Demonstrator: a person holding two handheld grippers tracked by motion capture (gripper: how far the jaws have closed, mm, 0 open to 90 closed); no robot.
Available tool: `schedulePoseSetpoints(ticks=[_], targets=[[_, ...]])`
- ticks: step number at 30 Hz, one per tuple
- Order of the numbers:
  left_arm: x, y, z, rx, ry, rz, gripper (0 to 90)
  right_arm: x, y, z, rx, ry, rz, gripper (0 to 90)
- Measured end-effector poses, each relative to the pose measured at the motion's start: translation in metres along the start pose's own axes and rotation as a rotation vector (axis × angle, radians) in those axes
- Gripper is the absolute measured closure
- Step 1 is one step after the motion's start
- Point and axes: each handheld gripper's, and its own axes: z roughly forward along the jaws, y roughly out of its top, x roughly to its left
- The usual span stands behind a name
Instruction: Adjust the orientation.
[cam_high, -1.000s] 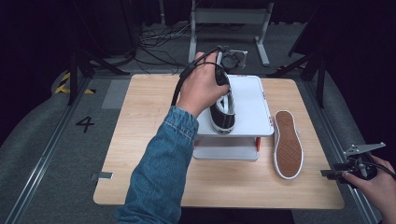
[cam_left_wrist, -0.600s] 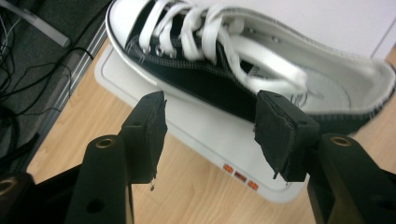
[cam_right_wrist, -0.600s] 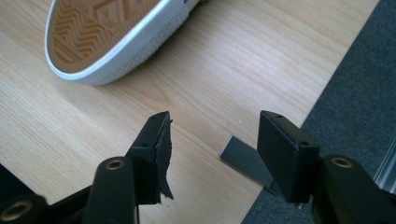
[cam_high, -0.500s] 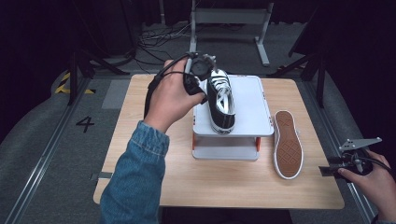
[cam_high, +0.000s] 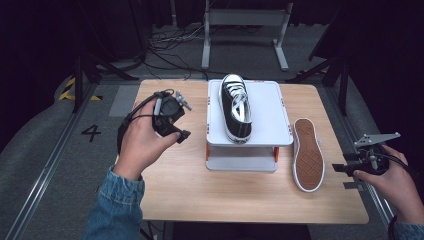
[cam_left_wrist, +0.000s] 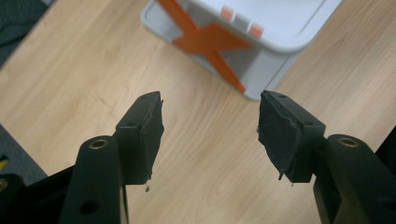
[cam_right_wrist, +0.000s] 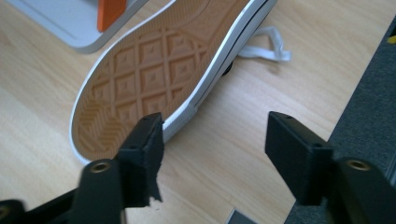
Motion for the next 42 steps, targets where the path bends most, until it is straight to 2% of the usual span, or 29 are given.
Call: schedulePoseSetpoints(ticks=[3,6,7,9,11,12,13,16,18,20,24,27,29,32,41,42], targets=[[-0.001,-0.012,0.014,0.027,0.012,-0.033,40.9,0.002,0.007,0.002,0.014,0.004,-0.012,51.6],[-0.003,-0.027,0.028,0.026,-0.014,-0.048,41.0,0.005,0.015,0.009,-0.003,0.067,-0.015,56.8],[-0.004,-0.031,0.03,0.023,-0.017,-0.058,41.0,0.007,0.018,0.011,-0.012,0.085,-0.042,56.6],[-0.007,-0.041,0.038,0.014,-0.037,-0.063,40.5,0.011,0.023,0.015,-0.022,0.082,-0.078,57.2],[-0.009,-0.052,0.046,0.007,-0.049,-0.088,39.7,0.014,0.028,0.016,-0.026,0.083,-0.08,58.6],[-0.009,-0.052,0.046,0.007,-0.049,-0.088,39.1,0.015,0.032,0.017,-0.032,0.071,-0.074,59.2],[-0.009,-0.063,0.053,-0.013,-0.062,-0.106,39.0,0.016,0.036,0.018,-0.028,0.044,-0.049,60.2],[-0.006,-0.07,0.064,0.01,-0.086,-0.124,38.8,0.019,0.043,0.02,-0.033,0.031,-0.033,68.2],[-0.004,-0.075,0.07,0.044,-0.045,-0.168,39.3,0.022,0.047,0.022,-0.035,0.042,-0.035,73.5],[-0.002,-0.078,0.077,0.052,-0.051,-0.189,38.4,0.026,0.05,0.027,-0.021,0.042,-0.051,76.3],[0.0,-0.082,0.087,0.072,-0.045,-0.189,38.7,0.036,0.055,0.038,0.001,0.05,-0.102,85.4],[-0.001,-0.083,0.092,0.077,-0.064,-0.183,38.4,0.037,0.056,0.045,0.026,0.046,-0.112,90.0],[-0.002,-0.083,0.095,0.084,-0.075,-0.181,38.3,0.036,0.054,0.05,0.046,0.043,-0.108,90.0],[-0.001,-0.083,0.096,0.087,-0.066,-0.181,38.5,0.032,0.05,0.055,0.08,0.026,-0.097,90.0],[0.004,-0.09,0.1,0.1,-0.078,-0.195,37.8,0.021,0.04,0.053,0.104,0.008,-0.067,90.0],[0.005,-0.091,0.1,0.099,-0.076,-0.201,37.8,0.016,0.035,0.053,0.115,0.007,-0.054,90.0]])
